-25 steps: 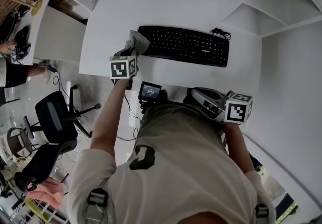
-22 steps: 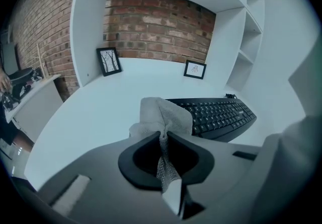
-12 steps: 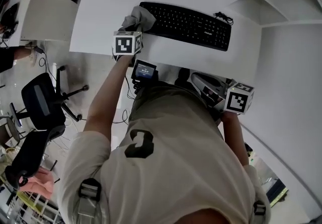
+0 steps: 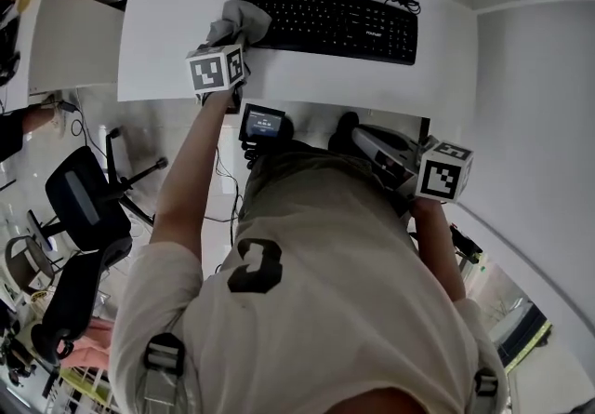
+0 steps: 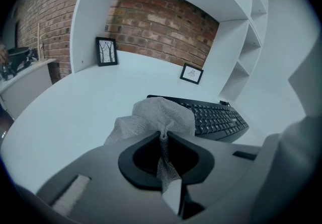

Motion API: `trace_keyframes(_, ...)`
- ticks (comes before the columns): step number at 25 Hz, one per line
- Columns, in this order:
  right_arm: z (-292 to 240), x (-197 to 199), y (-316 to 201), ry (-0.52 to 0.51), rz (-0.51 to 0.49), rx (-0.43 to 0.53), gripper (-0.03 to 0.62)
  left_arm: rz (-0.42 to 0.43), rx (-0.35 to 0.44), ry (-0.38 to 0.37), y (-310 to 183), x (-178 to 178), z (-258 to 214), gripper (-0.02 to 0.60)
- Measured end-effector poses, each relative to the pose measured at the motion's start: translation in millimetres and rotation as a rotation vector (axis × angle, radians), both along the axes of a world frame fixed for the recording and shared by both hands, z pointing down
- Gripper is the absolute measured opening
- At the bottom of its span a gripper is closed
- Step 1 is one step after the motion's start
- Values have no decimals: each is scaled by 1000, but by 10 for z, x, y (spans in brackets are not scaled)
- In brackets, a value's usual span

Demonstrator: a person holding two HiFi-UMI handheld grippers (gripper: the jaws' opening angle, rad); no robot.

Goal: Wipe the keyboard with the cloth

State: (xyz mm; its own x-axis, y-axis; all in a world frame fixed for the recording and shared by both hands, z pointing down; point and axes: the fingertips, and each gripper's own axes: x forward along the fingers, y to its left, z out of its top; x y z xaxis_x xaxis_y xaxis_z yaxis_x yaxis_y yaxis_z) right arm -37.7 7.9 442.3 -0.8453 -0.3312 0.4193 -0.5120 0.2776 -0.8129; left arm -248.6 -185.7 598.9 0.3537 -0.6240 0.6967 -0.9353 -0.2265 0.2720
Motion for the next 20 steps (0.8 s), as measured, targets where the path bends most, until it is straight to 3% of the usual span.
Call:
trace_keyframes(3, 18, 125, -44, -15, -32, 14, 6, -37, -18, 16, 2, 93, 8, 23)
trace_keyframes(9, -25, 618, -205, -112, 12, 10, 6, -148, -43, -45, 5, 124, 23, 23)
trace_keyframes(12, -19, 762, -273, -151, -19, -5, 6, -188, -53, -78, -20, 138, 28, 23)
trace_keyframes(20, 3, 932, -373, -222, -75, -34, 6, -208, -69, -79, 14, 353, 28, 23)
